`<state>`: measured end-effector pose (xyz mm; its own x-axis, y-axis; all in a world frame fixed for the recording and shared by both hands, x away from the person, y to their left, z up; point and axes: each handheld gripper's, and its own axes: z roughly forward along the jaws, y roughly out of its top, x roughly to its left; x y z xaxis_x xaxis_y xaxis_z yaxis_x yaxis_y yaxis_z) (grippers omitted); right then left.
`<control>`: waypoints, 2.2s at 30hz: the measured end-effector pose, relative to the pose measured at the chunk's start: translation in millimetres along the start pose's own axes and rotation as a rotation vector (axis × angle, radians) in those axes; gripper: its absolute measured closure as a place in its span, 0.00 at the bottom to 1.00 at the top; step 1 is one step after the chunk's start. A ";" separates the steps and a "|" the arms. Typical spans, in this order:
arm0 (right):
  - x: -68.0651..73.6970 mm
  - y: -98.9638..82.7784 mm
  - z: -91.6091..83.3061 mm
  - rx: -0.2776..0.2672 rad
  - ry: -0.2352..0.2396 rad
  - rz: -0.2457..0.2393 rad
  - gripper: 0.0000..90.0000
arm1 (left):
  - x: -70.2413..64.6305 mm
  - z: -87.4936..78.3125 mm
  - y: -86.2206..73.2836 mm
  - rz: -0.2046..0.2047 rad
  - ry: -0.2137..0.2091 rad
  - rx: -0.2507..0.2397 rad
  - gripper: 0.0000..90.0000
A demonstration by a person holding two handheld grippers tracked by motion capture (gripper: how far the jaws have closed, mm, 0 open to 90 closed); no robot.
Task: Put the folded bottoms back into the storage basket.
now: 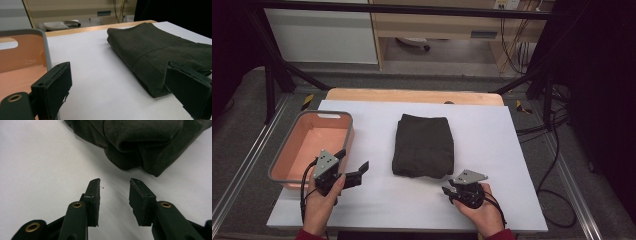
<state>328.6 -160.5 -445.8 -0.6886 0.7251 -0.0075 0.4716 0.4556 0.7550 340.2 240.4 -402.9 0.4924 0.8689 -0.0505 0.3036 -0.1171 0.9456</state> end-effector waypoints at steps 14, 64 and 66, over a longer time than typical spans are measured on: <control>-5.2 22.0 44.6 0.012 -0.019 0.017 0.55 | -0.4 0.4 0.2 0.011 0.004 0.001 0.09; 24.4 -11.2 -14.1 0.001 0.124 0.007 0.63 | 8.1 -5.8 1.0 -0.025 0.045 -0.028 0.09; 25.6 -16.5 -18.8 0.019 0.077 0.019 0.46 | 8.1 -5.7 1.0 -0.027 0.046 -0.029 0.09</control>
<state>292.9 -159.1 -446.1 -0.7197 0.6919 0.0575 0.4945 0.4527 0.7419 339.8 250.1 -400.5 0.4458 0.8930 -0.0615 0.2922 -0.0802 0.9530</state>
